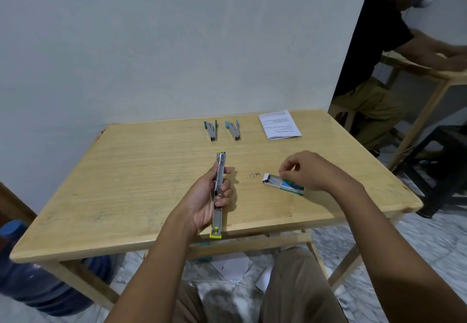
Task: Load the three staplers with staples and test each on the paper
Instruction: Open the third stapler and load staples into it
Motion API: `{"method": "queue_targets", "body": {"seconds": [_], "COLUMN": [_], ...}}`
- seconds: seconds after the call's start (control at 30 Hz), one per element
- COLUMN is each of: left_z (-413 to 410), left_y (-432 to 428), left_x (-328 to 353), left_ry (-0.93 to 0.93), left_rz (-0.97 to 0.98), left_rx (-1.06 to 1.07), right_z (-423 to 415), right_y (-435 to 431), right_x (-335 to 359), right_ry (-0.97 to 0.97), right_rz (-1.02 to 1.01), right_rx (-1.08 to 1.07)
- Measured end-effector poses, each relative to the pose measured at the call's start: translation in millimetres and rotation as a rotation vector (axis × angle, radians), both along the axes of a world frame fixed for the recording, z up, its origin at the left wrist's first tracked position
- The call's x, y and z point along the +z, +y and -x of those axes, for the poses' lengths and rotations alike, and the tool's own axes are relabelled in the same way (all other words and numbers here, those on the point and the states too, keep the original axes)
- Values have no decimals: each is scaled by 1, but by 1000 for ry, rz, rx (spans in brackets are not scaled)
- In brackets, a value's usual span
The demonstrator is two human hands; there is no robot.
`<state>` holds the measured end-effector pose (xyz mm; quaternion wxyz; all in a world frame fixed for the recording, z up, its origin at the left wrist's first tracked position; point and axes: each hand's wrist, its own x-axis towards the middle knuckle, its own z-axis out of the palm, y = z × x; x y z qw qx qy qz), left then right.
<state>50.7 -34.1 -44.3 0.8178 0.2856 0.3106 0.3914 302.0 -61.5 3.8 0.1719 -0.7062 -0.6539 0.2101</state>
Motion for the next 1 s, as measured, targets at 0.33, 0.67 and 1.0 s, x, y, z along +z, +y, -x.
{"method": "queue_targets", "body": {"seconds": [0.33,0.67,1.0], "left_z": [0,0,0], "left_y": [-2,-2,-4], "left_x": [1,1,3], "left_ry": [-9,-29,-4], "left_rz": [17,41,12], "left_rx": [6,8,18], "right_z": [25,31,29], "right_y": [10,15,11], "right_x": [-2,2,0], "right_ry": [-269,-351,-275], "right_rz": [-3,47,-25], "right_rx": [85,85,-23]}}
